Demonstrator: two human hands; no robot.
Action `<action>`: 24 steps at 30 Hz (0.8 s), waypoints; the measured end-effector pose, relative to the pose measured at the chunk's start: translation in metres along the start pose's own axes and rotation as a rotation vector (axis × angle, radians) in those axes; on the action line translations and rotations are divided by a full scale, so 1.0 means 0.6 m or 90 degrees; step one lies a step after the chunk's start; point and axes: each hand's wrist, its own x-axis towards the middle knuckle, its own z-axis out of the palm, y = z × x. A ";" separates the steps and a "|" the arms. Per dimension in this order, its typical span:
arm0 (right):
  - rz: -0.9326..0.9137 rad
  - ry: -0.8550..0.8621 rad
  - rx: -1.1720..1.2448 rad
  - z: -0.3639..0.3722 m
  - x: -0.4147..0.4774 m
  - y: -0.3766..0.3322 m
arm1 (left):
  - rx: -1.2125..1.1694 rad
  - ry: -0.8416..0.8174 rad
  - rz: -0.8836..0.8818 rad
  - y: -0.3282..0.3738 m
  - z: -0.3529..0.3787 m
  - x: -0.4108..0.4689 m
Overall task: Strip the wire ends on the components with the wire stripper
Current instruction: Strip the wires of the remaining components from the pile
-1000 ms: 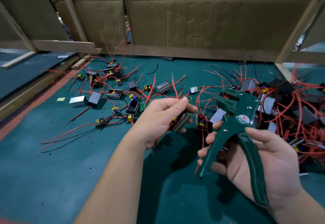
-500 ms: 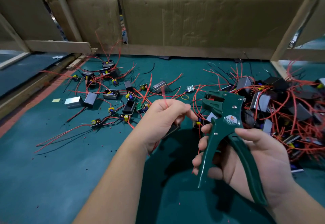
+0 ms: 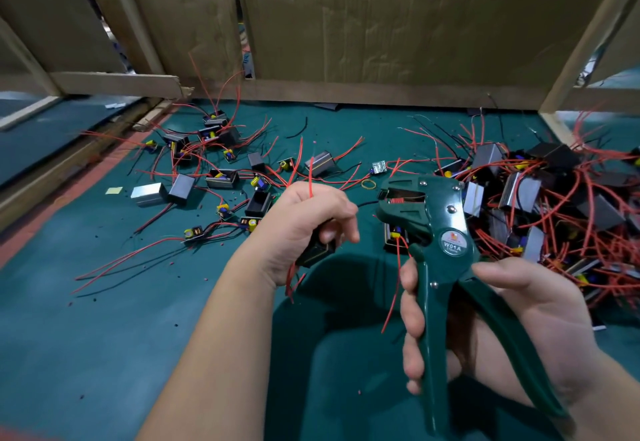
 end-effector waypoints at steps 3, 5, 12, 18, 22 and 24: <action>0.014 0.077 -0.088 0.004 -0.001 0.002 | 0.002 -0.021 -0.006 0.001 0.001 -0.002; 0.012 0.141 -0.119 0.010 -0.001 0.005 | 0.001 -0.027 -0.010 0.000 0.001 -0.003; -0.049 0.235 -0.138 0.020 0.006 0.011 | -0.092 0.007 -0.027 -0.003 0.000 -0.001; -0.107 0.250 -0.066 0.003 0.016 0.009 | -0.267 -0.133 -0.102 0.005 0.003 -0.003; -0.193 0.270 -0.028 0.004 0.013 -0.006 | -0.212 -0.089 -0.096 0.004 -0.008 -0.001; -0.194 0.241 -0.027 0.003 0.009 -0.015 | -0.099 -0.057 -0.086 -0.003 -0.010 -0.002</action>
